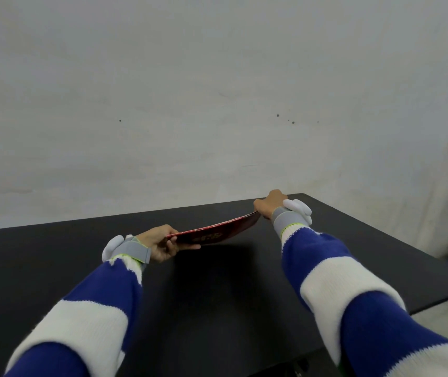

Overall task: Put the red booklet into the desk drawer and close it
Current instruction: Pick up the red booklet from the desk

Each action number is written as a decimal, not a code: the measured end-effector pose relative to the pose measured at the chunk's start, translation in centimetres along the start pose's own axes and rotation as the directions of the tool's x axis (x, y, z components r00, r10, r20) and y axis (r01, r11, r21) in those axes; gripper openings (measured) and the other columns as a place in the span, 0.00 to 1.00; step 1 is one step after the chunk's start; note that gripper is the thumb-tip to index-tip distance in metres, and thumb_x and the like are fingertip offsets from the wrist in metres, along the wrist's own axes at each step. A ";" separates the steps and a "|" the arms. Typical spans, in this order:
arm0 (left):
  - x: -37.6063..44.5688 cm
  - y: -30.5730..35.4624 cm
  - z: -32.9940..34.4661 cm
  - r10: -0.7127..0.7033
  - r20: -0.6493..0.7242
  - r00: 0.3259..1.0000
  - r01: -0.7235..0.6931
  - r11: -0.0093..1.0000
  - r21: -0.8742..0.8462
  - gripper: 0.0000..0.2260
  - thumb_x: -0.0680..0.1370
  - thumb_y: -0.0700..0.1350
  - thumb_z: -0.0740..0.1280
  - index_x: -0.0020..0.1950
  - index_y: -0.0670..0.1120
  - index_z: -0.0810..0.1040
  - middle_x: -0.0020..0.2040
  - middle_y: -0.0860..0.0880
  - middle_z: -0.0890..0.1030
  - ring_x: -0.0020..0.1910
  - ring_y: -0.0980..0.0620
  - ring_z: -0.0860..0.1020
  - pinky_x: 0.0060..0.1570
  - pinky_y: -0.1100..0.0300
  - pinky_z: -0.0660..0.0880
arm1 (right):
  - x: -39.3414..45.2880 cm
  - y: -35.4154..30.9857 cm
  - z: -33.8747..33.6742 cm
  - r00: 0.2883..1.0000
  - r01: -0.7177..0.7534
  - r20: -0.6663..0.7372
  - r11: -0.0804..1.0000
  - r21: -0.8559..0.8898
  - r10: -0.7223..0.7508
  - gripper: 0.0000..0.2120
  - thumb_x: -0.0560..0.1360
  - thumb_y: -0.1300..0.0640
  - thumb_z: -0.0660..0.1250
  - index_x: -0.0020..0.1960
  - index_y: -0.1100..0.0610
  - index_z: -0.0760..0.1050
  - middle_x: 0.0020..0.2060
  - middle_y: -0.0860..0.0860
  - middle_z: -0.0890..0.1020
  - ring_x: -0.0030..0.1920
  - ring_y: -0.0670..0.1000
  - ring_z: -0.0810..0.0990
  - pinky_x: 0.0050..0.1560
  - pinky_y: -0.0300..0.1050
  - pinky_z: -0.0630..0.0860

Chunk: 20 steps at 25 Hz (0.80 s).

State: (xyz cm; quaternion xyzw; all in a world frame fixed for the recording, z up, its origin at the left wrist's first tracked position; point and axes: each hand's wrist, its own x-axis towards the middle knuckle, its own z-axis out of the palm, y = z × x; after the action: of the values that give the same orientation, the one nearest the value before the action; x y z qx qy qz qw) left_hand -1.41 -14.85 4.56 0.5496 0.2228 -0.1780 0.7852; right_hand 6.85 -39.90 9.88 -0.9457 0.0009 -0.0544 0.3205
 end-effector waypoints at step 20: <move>2.7 -5.5 14.3 0.235 -0.002 0.972 -0.233 0.965 0.123 0.10 0.79 0.33 0.51 0.46 0.37 0.72 0.32 0.43 0.74 0.10 0.60 0.65 0.11 0.76 0.59 | -2.2 13.4 -8.2 0.981 -0.154 -0.114 0.987 0.054 0.159 0.09 0.73 0.55 0.61 0.44 0.62 0.74 0.42 0.59 0.83 0.38 0.57 0.78 0.42 0.44 0.74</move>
State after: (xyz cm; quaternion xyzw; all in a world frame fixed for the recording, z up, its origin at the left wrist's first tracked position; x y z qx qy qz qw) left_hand 0.14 -30.25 2.98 0.6204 0.1516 -0.0927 0.7639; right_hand 4.28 -55.46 7.99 -0.9303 0.0929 -0.0847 0.3445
